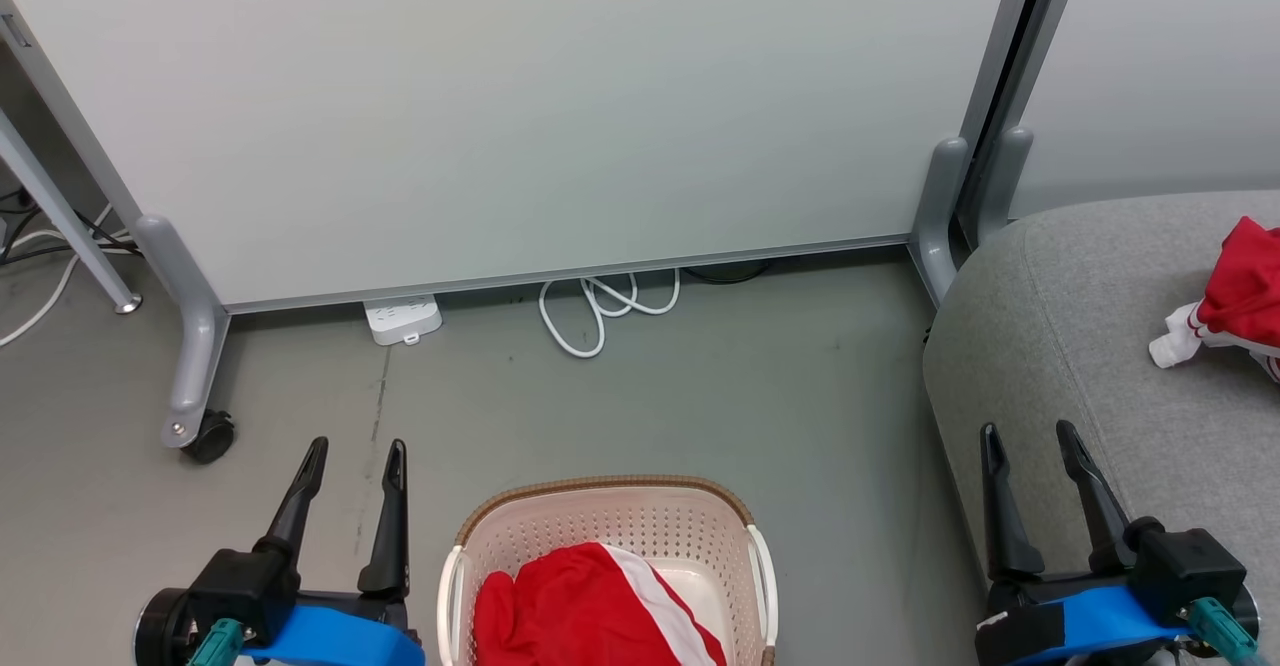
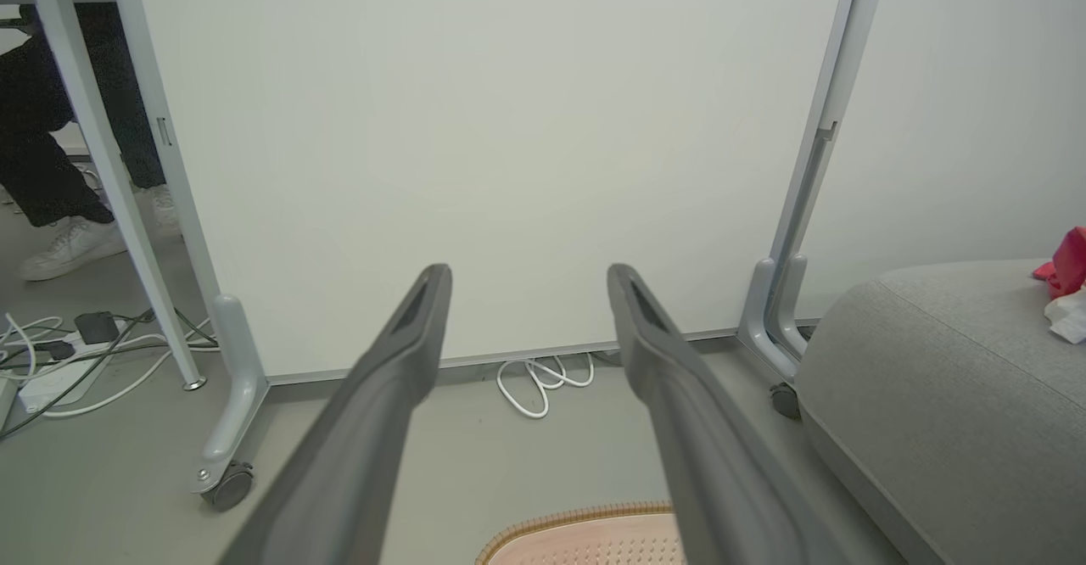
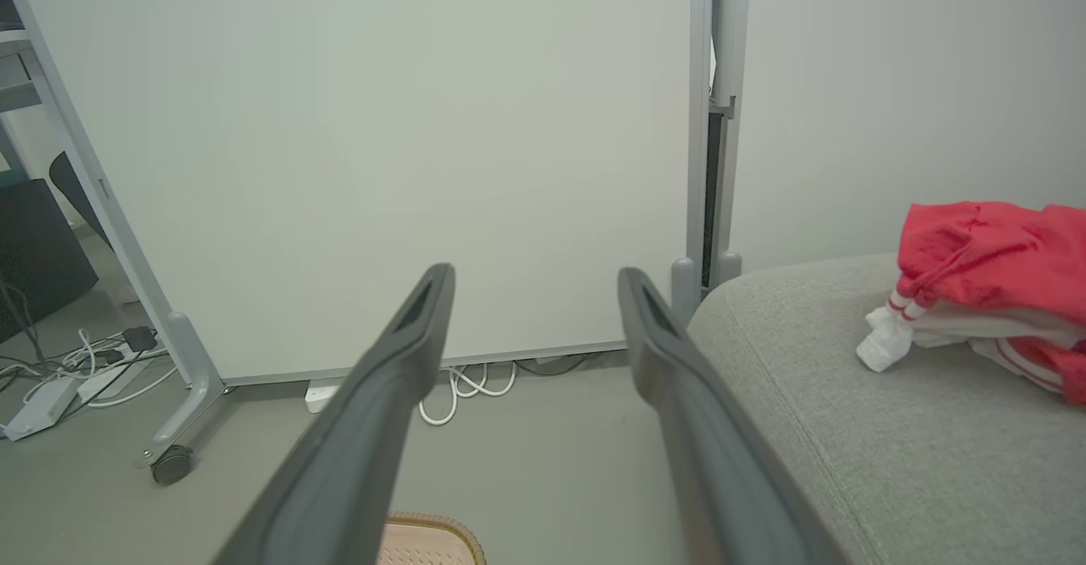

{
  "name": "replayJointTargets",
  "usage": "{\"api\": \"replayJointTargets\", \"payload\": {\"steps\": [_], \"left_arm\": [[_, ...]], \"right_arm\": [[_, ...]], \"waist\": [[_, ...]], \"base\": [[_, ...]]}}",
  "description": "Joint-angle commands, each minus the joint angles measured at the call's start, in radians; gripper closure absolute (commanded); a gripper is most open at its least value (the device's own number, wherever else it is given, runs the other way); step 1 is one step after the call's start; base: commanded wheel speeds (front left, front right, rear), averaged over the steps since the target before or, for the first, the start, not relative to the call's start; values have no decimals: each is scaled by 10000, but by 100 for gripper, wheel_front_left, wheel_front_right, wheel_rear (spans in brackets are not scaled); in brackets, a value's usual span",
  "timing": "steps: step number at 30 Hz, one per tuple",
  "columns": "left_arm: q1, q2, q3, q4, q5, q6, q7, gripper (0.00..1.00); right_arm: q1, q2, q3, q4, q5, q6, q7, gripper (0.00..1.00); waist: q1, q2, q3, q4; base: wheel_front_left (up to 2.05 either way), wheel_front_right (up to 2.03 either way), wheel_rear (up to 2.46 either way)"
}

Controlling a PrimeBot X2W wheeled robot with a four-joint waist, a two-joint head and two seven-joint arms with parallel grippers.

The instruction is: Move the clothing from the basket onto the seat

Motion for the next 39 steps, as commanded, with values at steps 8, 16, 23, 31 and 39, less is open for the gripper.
{"api": "replayJointTargets", "payload": {"steps": [8,16,23,31,39], "left_arm": [[-1007,11,-825,731,266,-171,-30,0],[-2829,693,-2886,2186,57,-223,-30,0],[-4345,1333,-4620,3374,-420,-214,-30,0],[-5771,1853,-6418,4479,-840,-205,-30,0],[-7199,2196,-8551,5748,-1435,-205,-30,0]], "right_arm": [[-206,40,-3,-64,21,-10,-9,0],[-881,36,89,-242,-80,-10,-8,0],[-1806,37,108,-433,-85,-11,-8,0],[-2857,40,19,-709,-50,-11,-8,0],[-3848,42,-32,-1028,-130,-9,-8,0]], "waist": [[-1,0,379,-36],[-1,0,1257,-506],[-1,0,2491,-1100],[-1,0,3804,-1469],[-1,0,5255,-1725]], "base": [[0,0,0],[0,0,0],[0,0,0],[0,0,0],[0,0,0]]}}
